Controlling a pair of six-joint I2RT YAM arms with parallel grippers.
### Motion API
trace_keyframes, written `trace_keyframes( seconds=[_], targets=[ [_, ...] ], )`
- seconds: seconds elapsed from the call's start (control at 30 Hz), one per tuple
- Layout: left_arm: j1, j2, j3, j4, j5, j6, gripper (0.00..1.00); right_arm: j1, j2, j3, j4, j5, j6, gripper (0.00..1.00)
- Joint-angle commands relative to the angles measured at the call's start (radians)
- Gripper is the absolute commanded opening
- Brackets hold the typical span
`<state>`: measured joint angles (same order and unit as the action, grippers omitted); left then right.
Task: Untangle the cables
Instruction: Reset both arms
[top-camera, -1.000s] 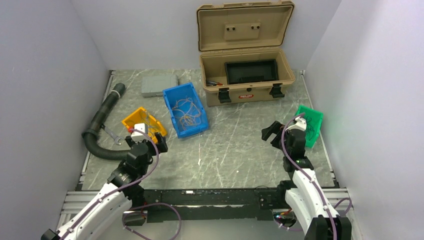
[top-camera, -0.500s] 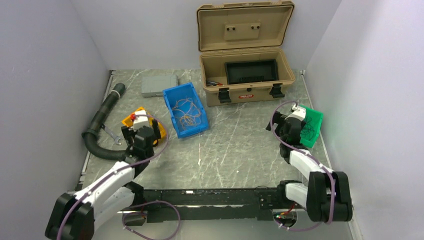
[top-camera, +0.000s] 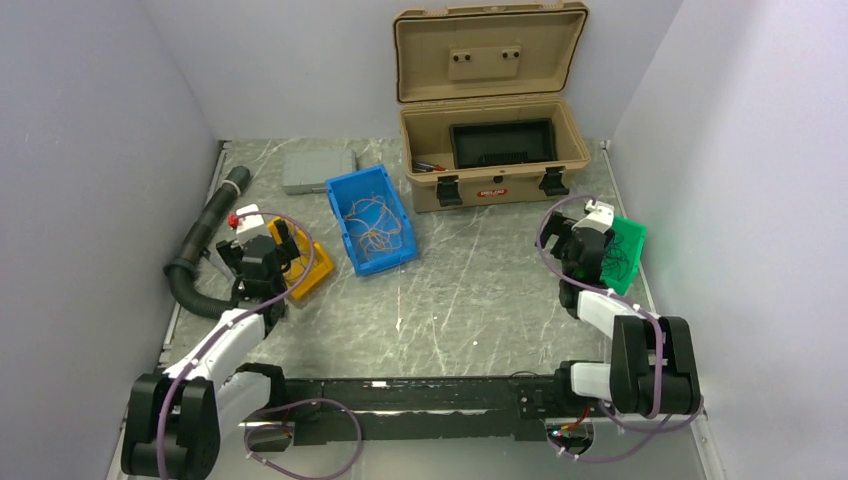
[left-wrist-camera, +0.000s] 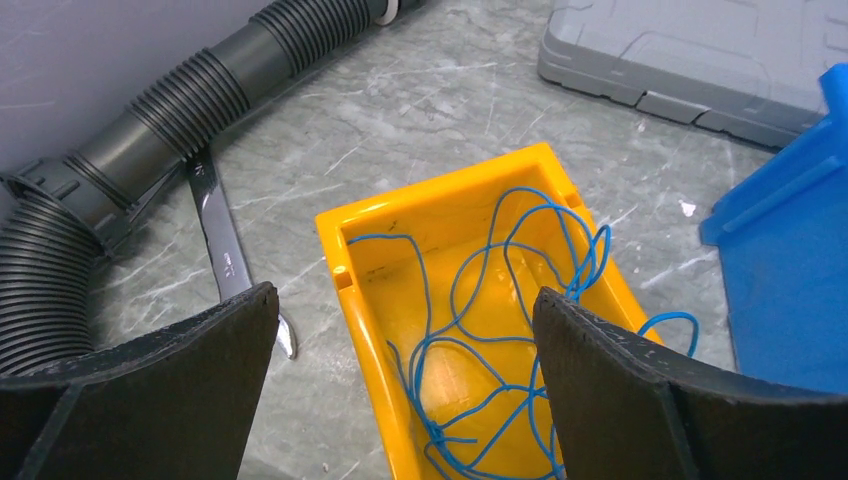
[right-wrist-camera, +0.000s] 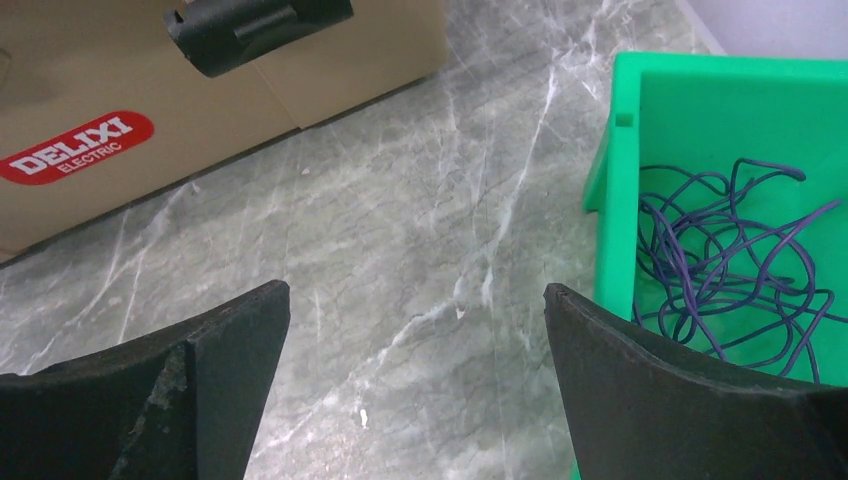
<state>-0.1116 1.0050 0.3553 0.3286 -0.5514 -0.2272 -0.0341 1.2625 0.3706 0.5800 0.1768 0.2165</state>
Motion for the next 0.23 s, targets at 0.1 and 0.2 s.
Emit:
trace_keyframes(
  seconds=[0.1, 0.2],
  targets=[
    [0.009, -0.049, -0.021, 0.091, 0.03, -0.004, 0.99, -0.007, 0.057, -0.033, 0.162, -0.008, 0.012, 0.98],
    [0.008, -0.049, -0.017, 0.088, 0.027, -0.006, 0.99, -0.007, 0.058, -0.034, 0.161, -0.017, 0.004, 0.99]
  ],
)
